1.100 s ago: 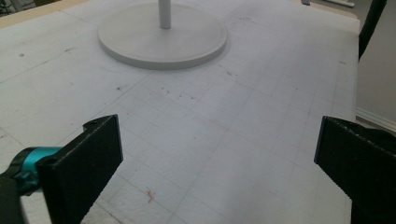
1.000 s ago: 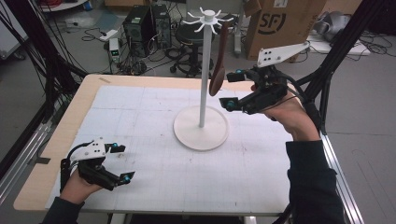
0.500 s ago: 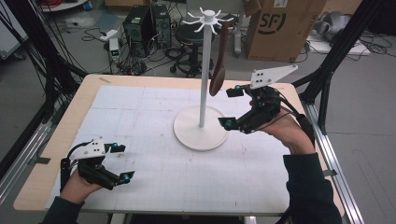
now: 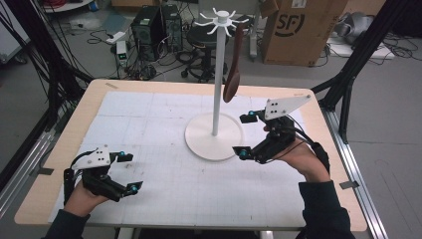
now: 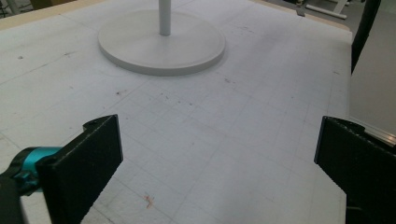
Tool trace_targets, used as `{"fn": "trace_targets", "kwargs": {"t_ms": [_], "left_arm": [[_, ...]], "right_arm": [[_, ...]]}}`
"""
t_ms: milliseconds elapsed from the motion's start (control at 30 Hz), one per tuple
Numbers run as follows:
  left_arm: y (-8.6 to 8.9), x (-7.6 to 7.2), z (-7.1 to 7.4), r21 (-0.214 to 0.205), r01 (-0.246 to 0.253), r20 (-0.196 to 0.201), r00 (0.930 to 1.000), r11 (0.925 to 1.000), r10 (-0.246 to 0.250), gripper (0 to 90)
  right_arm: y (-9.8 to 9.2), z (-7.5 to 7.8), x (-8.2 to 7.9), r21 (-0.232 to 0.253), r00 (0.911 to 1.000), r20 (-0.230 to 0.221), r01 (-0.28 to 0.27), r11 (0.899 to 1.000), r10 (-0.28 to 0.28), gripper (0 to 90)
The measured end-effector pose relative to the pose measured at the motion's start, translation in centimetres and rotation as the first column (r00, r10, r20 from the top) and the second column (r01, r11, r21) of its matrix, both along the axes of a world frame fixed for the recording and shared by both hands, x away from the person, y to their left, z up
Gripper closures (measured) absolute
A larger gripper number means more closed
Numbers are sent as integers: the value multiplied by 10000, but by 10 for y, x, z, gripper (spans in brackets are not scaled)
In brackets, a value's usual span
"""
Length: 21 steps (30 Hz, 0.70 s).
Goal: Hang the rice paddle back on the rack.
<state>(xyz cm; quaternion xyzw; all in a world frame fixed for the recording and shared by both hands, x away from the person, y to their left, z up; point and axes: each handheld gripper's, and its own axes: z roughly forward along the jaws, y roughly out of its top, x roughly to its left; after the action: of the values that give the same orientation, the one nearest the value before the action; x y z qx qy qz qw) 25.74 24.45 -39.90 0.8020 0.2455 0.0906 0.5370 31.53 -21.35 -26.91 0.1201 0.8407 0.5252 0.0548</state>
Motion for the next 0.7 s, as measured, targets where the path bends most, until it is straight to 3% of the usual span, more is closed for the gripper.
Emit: {"fn": "trace_targets", "kwargs": {"t_ms": [33,367,400,433,567,700], "left_arm": [[0,0,0,-13,7,20,10000,10000,-7,16],[1,2,1,-166,10,-2,10000,9999,-10,16],[2,2,2,-195,6,10,10000,9998,-6,17],[2,2,2,-225,7,-5,10000,9997,-7,16],[3,1,4,-297,38,26,10000,9996,-37,16],[3,1,6,-402,3,38,10000,9992,-2,17]], "right_arm": [[-1,-3,-2,-25,9998,-213,-5,10000,4,2],[-7,-29,-5,-17,9996,-205,173,9998,-174,2],[-7,-30,-6,-61,9988,-450,207,9998,-209,2],[-8,-33,-5,-55,9993,-234,278,9996,-279,3],[-10,-42,-7,-76,9978,-565,356,9993,-360,3],[-12,-50,-7,-46,9979,-497,423,9991,-425,3]]}}
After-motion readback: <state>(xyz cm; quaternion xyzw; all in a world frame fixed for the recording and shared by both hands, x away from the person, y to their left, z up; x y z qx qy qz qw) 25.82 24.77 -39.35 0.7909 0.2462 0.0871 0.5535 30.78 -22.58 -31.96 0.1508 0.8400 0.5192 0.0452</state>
